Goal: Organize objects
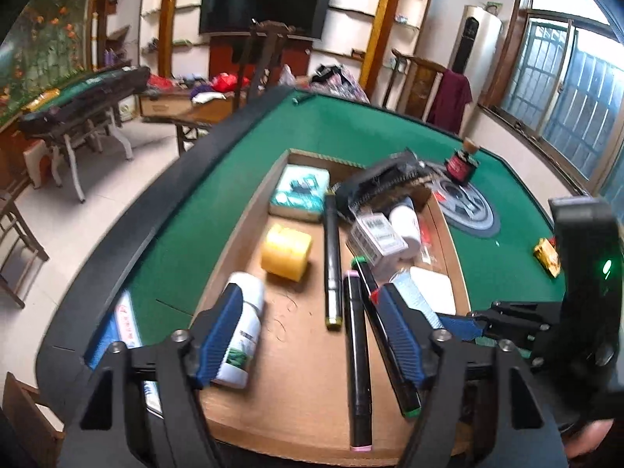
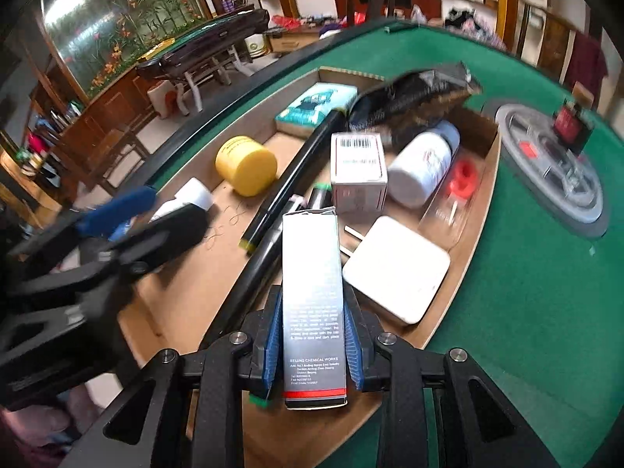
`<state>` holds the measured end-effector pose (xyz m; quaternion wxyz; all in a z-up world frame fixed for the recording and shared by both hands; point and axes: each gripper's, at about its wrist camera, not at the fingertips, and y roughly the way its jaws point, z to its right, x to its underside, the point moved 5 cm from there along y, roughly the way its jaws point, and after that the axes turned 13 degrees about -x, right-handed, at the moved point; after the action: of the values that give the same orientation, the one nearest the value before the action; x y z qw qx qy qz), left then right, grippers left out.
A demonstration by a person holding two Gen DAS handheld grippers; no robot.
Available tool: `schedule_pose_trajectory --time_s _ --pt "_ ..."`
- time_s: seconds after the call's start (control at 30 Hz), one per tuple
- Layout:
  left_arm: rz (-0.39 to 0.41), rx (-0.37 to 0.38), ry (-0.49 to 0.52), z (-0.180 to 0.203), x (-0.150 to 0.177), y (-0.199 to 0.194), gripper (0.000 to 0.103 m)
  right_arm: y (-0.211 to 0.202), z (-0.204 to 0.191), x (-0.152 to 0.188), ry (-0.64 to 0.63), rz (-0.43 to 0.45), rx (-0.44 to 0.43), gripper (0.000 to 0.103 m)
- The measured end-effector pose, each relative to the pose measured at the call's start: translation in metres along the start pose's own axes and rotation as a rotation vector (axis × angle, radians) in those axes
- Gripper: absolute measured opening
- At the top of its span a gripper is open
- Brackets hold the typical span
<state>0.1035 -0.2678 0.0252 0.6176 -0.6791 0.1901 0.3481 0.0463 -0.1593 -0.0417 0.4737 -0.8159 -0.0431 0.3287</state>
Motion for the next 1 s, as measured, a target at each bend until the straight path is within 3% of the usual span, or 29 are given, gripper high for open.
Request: schedule_pose_trajectory --time_s 0.1,0.27,0.33,0.53,1.0 --pt "0.038 -0.033 -0.006 -0.001 -0.005 -0.011 0.085 -0.006 -0.004 0.000 -0.028 0.015 -0.003 0.037" --pt "0.069 -0.092 0.004 0.000 -0.009 -0.021 0.091 -0.031 -0.016 -0.003 -0.083 0.097 -0.005 0.071" --pt "0.076 -0.129 0.019 0.002 -0.010 -0.023 0.092 -0.041 -0.020 -0.003 -0.104 0.129 0.013 0.076" --pt "0.095 -0.186 0.046 0.008 -0.011 -0.034 0.094 -0.054 -0.012 -0.003 -0.082 0.167 0.008 0.079" --pt "0.121 -0.236 0.117 0.041 -0.016 -0.043 0.097 -0.079 0.033 0.010 0.017 0.207 0.008 0.080"
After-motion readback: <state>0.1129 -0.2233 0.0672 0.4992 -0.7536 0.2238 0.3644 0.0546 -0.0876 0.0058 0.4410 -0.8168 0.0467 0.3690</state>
